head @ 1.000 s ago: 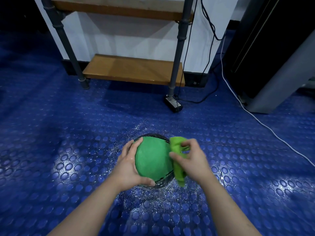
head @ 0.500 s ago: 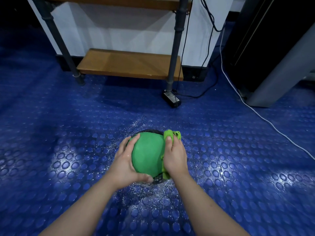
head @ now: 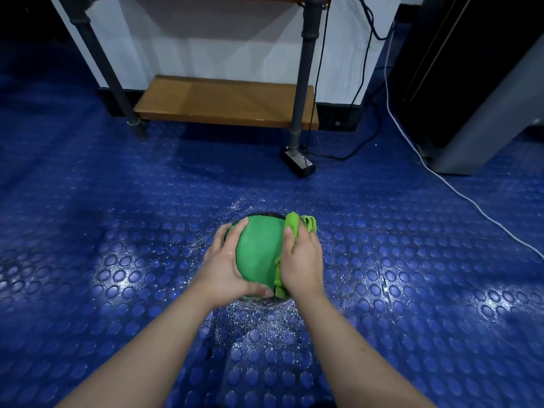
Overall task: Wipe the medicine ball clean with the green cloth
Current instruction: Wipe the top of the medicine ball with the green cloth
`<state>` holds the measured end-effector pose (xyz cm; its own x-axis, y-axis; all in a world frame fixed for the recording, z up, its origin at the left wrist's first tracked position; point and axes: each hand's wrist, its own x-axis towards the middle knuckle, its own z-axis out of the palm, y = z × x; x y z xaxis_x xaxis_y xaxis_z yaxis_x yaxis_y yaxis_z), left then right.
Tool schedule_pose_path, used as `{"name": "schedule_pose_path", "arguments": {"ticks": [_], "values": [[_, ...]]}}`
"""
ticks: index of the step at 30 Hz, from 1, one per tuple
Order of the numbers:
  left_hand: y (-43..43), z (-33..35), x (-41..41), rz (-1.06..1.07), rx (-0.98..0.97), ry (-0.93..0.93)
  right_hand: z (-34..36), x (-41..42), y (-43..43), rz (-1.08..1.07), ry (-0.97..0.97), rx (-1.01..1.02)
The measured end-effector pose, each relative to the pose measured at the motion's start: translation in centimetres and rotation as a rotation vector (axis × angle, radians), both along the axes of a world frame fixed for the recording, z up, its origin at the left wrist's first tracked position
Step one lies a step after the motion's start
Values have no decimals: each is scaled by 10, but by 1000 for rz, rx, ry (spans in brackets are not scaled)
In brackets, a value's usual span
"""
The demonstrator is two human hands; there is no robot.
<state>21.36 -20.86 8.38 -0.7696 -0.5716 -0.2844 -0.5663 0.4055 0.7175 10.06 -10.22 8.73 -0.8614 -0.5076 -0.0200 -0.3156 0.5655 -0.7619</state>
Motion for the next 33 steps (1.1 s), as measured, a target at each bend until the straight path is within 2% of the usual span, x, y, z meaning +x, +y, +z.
{"name": "schedule_pose_path", "arguments": {"ticks": [6,12,14,17,19,21,23,25,27,29,33], "values": [[-5,5,-12,22,5,-40,10,-25,-19,-179,-181,86],[-2,10,-19,27,4,-92,3,-57,-26,-249,-417,200],[0,9,-16,21,-5,-94,-3,-67,-21,-329,-600,94],[-2,5,-7,3,-18,-91,-10,-72,6,-394,-984,-140],[-4,5,-4,8,-10,-87,-16,-72,24,-424,-1083,-248],[-7,6,-5,27,18,-72,-18,-69,31,-433,-945,-296],[-11,7,-8,36,40,-57,-10,-52,27,-341,-682,-339],[-12,5,-9,28,36,-55,-5,-29,17,-124,-412,-262],[-10,3,-6,36,24,-55,-13,-18,8,-31,-278,-155],[-7,2,-5,52,9,-50,-15,-23,5,-107,-330,-181],[0,6,-8,13,-36,-87,-29,-44,9,-304,-635,-196]]}}
